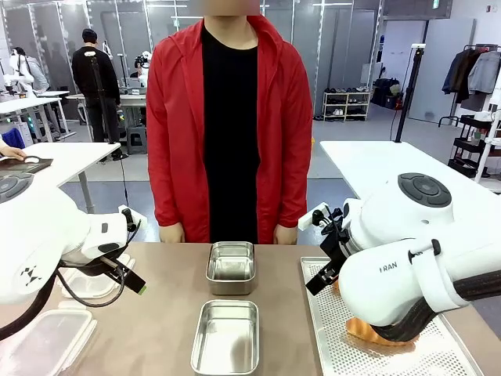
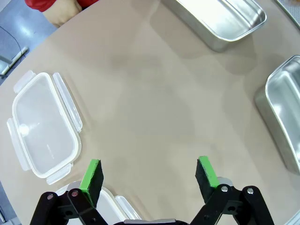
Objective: Place the bread into the airtight container.
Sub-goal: Pick up a Butter Roll and place it into an empty Airtight Container.
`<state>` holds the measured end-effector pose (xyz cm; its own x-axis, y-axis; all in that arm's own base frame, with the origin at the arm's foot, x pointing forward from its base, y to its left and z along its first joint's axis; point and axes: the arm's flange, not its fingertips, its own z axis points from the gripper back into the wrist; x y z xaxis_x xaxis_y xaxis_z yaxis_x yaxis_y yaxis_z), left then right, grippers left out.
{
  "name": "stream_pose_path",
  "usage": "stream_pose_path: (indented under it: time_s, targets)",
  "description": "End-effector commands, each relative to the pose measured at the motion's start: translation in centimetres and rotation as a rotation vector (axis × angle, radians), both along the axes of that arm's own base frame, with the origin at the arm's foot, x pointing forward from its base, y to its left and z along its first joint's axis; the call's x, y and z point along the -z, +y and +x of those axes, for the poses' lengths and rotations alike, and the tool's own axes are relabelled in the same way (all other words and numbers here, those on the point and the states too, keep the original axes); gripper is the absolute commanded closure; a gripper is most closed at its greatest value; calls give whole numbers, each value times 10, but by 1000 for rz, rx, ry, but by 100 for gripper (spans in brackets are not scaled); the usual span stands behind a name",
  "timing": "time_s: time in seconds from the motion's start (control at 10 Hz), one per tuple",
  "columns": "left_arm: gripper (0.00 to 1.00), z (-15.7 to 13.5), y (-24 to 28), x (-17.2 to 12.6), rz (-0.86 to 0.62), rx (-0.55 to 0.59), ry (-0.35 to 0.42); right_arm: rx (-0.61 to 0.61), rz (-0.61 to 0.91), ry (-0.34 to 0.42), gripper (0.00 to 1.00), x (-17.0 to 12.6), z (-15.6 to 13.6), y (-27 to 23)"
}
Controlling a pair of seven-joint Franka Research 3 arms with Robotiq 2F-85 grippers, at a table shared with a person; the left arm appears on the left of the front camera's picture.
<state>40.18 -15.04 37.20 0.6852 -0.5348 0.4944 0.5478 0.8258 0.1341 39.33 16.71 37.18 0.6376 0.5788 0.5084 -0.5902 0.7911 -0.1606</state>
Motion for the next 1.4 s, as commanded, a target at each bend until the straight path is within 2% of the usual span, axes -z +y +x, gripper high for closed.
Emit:
stream_pose_path:
  time_s: [0.0, 0.2, 0.3, 0.4, 0.5, 0.6, 0.7, 0.8, 0.9, 1.0, 1.3]
  targets:
    - [0, 0, 0, 0, 0, 0, 0, 0, 0, 0, 0, 0, 0, 0]
    - [0, 17, 3, -47, 15, 58, -5, 18, 106, 42, 0, -62, 10, -10]
    - [0, 22, 9, -88, 13, 58, 9, -5, 172, 65, 0, -109, 10, -20]
    - [0, 27, 19, -150, -2, 30, 19, 21, 161, 73, 0, -166, 3, -39]
    - [0, 28, 34, -202, -31, 19, 60, 13, 157, 84, 0, -212, -11, -57]
    - [0, 23, 49, -250, -130, -10, 148, -21, 146, 87, 0, -250, -32, -73]
    - [0, 11, 64, -292, -116, 44, 142, -35, 119, 41, 0, -283, -55, -90]
    - [0, -7, 81, -335, -144, 51, 184, -62, 126, 34, 0, -312, -85, -110]
    - [0, -22, 95, -365, -166, 75, 191, -80, 128, 38, 0, -329, -112, -126]
    - [0, -37, 111, -387, -198, 96, 201, -36, 110, 61, 0, -341, -134, -143]
    - [0, -82, 143, -428, -162, 115, 162, 49, 81, 78, 0, -355, -161, -178]
